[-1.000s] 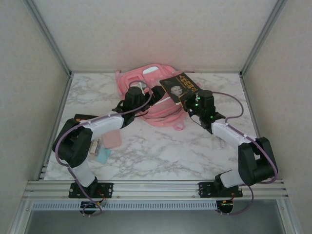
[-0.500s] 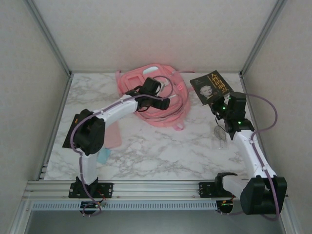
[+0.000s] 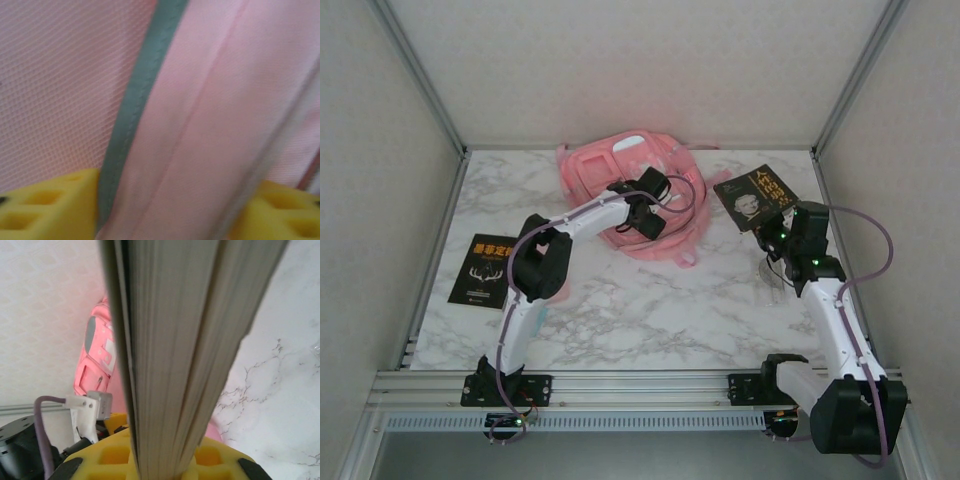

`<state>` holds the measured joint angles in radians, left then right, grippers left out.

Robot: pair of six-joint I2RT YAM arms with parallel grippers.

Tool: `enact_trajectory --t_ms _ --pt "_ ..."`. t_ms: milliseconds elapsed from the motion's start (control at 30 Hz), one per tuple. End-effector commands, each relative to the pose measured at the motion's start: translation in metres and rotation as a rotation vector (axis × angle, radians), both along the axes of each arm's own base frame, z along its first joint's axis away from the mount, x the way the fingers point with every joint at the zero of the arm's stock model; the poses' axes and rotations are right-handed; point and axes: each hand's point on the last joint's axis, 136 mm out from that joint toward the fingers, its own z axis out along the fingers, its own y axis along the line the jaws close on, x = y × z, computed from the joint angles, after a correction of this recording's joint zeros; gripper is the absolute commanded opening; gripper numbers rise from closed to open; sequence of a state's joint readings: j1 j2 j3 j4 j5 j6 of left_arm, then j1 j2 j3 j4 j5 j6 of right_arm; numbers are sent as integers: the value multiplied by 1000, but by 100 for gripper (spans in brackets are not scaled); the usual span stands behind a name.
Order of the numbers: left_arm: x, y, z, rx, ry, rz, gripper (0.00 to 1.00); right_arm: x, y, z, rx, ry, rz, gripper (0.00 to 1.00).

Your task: Pack the student bag

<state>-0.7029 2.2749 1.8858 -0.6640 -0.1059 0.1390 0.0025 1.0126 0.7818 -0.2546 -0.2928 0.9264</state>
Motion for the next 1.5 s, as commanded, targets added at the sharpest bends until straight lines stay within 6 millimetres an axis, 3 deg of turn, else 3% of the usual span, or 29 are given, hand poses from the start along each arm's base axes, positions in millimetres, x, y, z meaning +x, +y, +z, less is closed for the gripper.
enact_trajectory --t_ms 0,67,100,267,467,667,800,1067,1267,1467 --pt "-3 24 -22 100 55 12 34 2 -1 31 -26 -126 24 0" --pt "-6 17 -13 60 63 -3 4 0 -3 32 -41 -127 15 0" --pt "-6 13 -5 28 63 -3 0 -1 -5 33 -50 -127 9 0" --pt "-4 -3 59 -166 58 23 0 -6 -15 38 -91 -133 -22 0" --pt "14 -8 145 -441 49 97 0 -9 -6 33 -48 -128 15 0" --pt "37 -9 201 -650 50 125 0 -7 13 16 40 -119 77 0" --pt "43 -17 213 -741 95 128 0 -5 22 17 55 -136 116 0" --pt "36 -36 226 -872 183 89 0 0 37 28 58 -181 160 0" --pt "37 -44 247 -950 195 74 0 23 87 14 103 -199 250 0" --pt "36 -44 244 -951 215 87 0 66 152 11 114 -258 395 0"
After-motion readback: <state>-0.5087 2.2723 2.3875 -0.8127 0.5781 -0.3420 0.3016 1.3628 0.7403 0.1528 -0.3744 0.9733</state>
